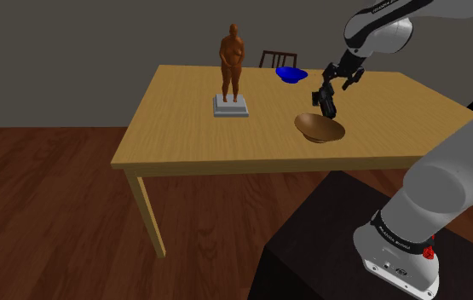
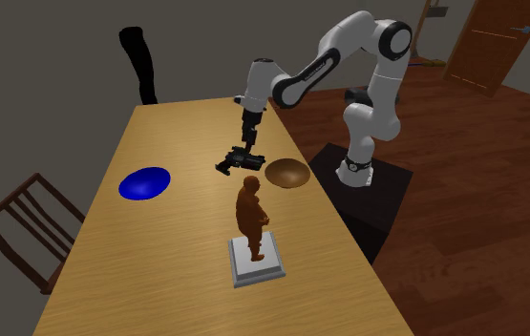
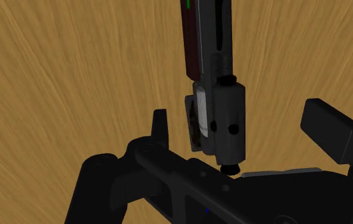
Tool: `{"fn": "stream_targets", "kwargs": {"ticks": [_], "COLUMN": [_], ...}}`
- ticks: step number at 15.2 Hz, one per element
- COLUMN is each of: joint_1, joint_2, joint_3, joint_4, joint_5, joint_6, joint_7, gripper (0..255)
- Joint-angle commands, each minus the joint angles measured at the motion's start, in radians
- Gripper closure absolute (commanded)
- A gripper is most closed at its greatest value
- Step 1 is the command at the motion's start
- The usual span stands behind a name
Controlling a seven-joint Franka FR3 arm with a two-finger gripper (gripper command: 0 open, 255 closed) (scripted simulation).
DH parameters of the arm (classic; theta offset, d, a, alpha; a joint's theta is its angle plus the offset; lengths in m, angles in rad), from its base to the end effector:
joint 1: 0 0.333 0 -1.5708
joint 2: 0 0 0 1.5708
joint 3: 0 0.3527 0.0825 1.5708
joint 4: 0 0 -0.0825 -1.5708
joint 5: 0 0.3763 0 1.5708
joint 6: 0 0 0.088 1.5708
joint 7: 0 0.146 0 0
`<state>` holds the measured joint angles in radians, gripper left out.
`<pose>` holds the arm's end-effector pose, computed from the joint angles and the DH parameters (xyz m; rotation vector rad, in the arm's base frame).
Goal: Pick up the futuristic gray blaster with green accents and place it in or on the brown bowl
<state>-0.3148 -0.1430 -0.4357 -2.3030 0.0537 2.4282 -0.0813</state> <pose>0.3751 -0.3528 0.4290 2.9091 -1.0770 0.4254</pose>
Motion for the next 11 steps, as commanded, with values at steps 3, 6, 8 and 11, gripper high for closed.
{"fn": "stream_targets", "kwargs": {"ticks": [3, 6, 8, 11], "joint_1": [0.007, 0.011, 0.011, 0.011], "joint_2": [0.05, 0.081, 0.081, 0.081], "joint_3": [-0.008, -0.01, -0.01, -0.01], "joint_4": [-0.003, -0.007, -0.007, -0.007], "joint_5": [0.036, 0.061, 0.061, 0.061], "joint_6": [0.05, 0.081, 0.081, 0.081], "joint_7": [-0.024, -0.042, -0.042, -0.042], "gripper": [0, 0, 0, 0]}}
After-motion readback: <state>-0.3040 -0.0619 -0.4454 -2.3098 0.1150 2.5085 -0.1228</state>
